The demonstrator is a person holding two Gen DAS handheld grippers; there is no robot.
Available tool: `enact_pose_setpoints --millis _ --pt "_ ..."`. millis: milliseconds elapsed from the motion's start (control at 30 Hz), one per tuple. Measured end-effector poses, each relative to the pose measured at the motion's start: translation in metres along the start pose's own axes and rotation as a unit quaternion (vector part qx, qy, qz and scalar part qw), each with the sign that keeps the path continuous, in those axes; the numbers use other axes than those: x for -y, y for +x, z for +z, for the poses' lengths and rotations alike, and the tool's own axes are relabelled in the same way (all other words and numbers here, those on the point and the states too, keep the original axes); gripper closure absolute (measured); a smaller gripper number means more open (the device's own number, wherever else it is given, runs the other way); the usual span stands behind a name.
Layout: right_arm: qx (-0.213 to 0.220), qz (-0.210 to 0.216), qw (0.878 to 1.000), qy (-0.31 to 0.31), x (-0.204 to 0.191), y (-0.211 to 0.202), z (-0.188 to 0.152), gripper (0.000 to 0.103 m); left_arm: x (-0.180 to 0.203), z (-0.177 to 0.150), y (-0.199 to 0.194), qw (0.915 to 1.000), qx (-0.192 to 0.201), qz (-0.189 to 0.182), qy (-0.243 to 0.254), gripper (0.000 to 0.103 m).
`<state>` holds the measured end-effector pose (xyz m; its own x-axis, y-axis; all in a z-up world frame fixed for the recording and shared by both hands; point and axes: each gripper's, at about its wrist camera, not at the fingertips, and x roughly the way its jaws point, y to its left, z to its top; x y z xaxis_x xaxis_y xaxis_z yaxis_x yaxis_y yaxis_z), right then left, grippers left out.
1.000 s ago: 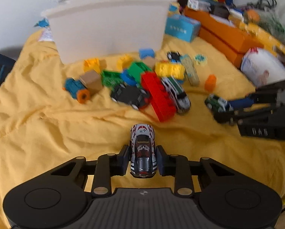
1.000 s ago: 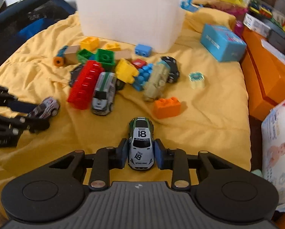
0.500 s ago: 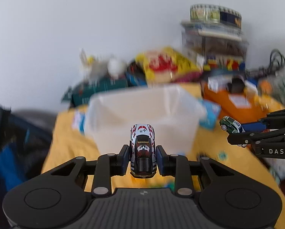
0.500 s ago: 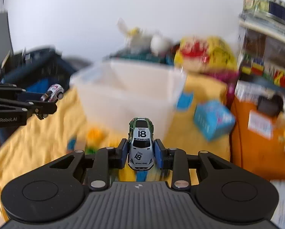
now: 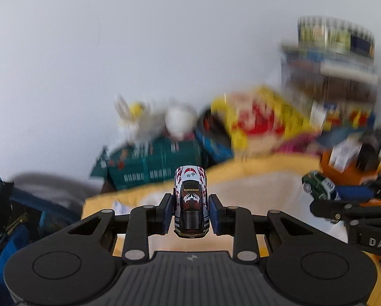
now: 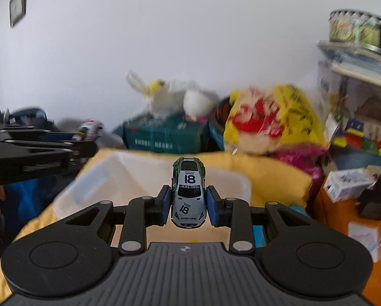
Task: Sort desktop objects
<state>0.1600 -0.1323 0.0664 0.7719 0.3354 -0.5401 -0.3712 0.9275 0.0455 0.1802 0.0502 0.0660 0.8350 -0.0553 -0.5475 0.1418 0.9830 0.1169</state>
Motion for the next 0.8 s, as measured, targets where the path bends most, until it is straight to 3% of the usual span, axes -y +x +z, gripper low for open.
enact_pose_setpoints --millis 133,233,400,467,567,667,800 --pt "-0.036 -0.002 0.999 -0.005 -0.001 0.022 -0.011 0.065 -0.001 -0.014 0.024 0.9993 -0.032 -0.014 -0.012 0.069" --pt "-0.035 -0.002 0.999 -0.020 -0.003 0.020 -0.012 0.064 -0.006 -0.017 0.015 0.9995 -0.018 -0.021 -0.016 0.059" --pt "-0.021 0.006 1.000 -0.019 0.001 0.003 -0.013 0.064 -0.009 -0.018 -0.011 0.9995 -0.009 -0.028 -0.009 0.057" --pt "-0.017 0.017 1.000 -0.014 0.004 -0.006 -0.013 0.061 -0.007 -0.023 -0.024 0.9994 -0.005 -0.034 -0.003 0.050" --pt "-0.012 0.025 0.999 -0.021 0.006 -0.023 -0.020 0.055 0.000 -0.042 -0.045 0.9992 -0.009 -0.038 0.005 0.042" --pt "-0.029 0.035 0.999 -0.021 0.009 -0.036 -0.037 0.054 0.009 -0.072 -0.061 0.9984 -0.030 -0.048 -0.001 0.042" --pt "-0.049 0.043 0.998 -0.010 0.012 -0.050 -0.077 0.054 0.026 -0.124 -0.075 0.9920 -0.078 -0.093 -0.036 0.042"
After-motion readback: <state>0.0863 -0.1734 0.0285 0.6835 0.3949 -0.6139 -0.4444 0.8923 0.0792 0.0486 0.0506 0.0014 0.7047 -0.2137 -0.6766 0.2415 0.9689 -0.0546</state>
